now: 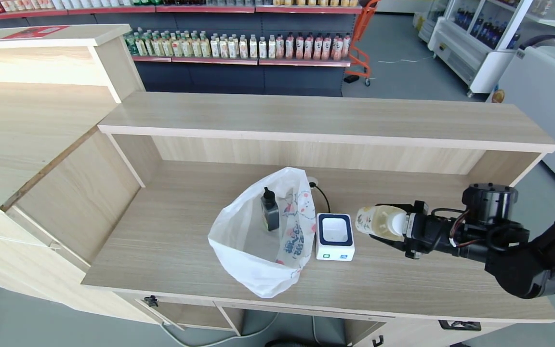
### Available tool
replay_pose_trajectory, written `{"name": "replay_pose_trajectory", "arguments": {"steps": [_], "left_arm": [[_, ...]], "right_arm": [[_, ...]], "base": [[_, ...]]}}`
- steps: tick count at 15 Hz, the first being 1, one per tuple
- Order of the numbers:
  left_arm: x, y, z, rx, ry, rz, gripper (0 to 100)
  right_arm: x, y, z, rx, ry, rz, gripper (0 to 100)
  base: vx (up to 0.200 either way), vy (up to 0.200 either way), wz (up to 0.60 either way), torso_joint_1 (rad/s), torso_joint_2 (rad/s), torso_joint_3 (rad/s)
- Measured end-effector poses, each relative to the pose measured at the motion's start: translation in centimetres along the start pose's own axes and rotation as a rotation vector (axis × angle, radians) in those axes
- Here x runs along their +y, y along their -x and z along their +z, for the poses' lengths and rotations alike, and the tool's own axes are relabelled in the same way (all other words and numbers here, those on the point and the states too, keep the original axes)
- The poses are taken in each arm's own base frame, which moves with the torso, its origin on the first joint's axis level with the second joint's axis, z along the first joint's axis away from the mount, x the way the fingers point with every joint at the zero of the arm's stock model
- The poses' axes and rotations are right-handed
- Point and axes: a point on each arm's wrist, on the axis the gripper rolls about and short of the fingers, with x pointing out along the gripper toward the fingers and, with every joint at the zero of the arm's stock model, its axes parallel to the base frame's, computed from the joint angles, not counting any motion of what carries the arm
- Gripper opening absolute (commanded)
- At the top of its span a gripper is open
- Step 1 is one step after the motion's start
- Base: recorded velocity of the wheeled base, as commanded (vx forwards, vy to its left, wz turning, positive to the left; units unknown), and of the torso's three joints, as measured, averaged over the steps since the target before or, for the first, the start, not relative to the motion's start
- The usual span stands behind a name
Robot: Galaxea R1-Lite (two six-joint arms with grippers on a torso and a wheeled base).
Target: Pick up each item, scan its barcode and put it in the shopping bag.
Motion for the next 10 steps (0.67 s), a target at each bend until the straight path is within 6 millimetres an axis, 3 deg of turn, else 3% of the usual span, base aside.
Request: {"name": "replay_pose_trajectory", "arguments": {"steps": [10], "left_arm": [[0.0,0.0,0.0,0.0,0.0,0.001,100]], "right_arm": [[1.0,-3.6,-1.3,-0.09,0.027,0.045,0]], "base": [[0.0,0.0,0.0,0.0,0.0,0.0]]}}
